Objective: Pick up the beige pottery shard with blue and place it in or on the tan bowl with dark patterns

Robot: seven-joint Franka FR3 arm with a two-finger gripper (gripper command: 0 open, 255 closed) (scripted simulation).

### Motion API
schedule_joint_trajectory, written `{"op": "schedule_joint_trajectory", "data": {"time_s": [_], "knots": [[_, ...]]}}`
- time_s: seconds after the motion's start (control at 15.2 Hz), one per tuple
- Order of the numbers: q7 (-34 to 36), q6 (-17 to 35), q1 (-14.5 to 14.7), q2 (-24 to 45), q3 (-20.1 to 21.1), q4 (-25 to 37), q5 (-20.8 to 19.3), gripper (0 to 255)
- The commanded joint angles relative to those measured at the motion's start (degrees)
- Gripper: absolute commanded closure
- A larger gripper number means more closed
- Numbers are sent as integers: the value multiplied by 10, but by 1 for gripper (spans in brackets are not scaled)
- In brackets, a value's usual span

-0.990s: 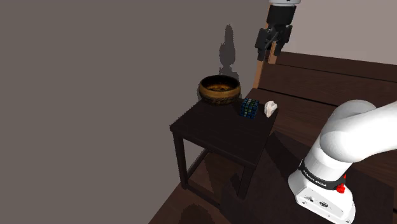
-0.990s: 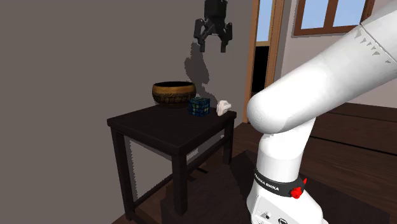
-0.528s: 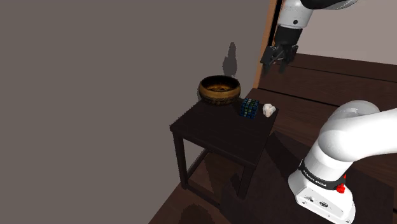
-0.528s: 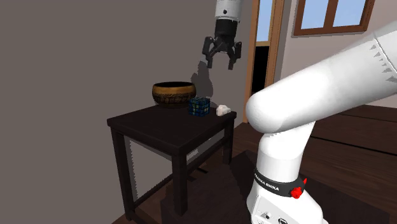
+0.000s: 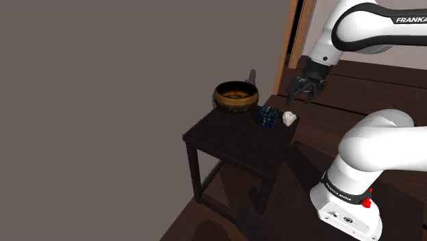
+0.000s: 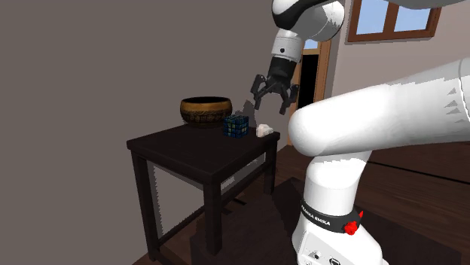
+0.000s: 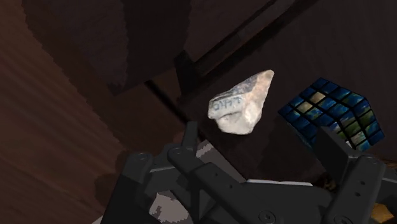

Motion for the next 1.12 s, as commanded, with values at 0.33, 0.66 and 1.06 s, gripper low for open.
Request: {"op": "schedule_joint_trajectory", "data": {"time_s": [0.33, 0.66, 1.06], "knots": [[1, 61, -8, -16, -6, -74, 3, 0], [1, 75, -7, -13, -6, -85, 3, 0], [1, 75, -7, -13, -6, -85, 3, 255]]}}
